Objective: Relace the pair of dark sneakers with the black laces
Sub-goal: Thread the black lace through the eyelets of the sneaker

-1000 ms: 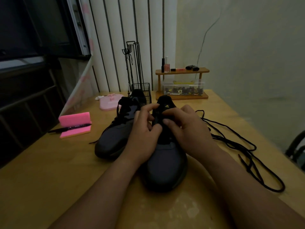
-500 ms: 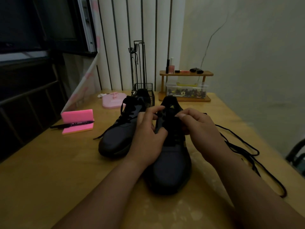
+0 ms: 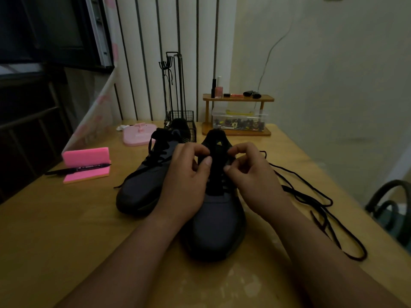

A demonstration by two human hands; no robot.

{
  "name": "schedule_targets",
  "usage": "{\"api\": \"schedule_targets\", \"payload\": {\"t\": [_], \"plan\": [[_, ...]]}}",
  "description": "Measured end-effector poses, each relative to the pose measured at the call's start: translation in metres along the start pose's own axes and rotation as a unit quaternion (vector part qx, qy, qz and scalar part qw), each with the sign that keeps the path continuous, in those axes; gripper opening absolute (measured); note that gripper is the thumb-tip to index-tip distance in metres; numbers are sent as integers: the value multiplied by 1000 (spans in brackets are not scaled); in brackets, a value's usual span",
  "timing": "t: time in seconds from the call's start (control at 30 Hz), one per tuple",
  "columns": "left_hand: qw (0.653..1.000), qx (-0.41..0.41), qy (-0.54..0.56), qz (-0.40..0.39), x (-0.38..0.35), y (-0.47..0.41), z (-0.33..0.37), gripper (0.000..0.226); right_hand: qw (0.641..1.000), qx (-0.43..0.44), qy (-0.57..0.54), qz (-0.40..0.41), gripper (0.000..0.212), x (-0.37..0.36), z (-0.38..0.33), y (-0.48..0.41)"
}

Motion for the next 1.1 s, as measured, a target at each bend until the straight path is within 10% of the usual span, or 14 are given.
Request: {"api": "schedule_targets", "payload": {"t": [0.33, 0.6, 0.87, 1.1], "plan": [[998, -8, -56, 10, 0, -1, -1, 7, 973, 125, 179, 80, 9, 2, -14, -4], [981, 133, 144, -8, 0, -2, -5, 12, 989, 87, 116, 29, 23, -3, -6, -2], [990, 47, -104, -89, 5, -2, -4, 16, 992, 63, 103, 44, 23, -3, -3, 1], [997, 14, -53, -46, 14, -4, -3, 10, 996, -33, 76, 24, 40, -5, 9, 3]]}}
Point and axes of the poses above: each hand's wrist, its own y-axis away from the middle knuckle, its own x-axis out of the back of the hand, z = x × y, the point moved 6 cm from there along -y, towards the middle knuckle, and after that the axes turned 15 degrees about y, right-handed, at the moved point
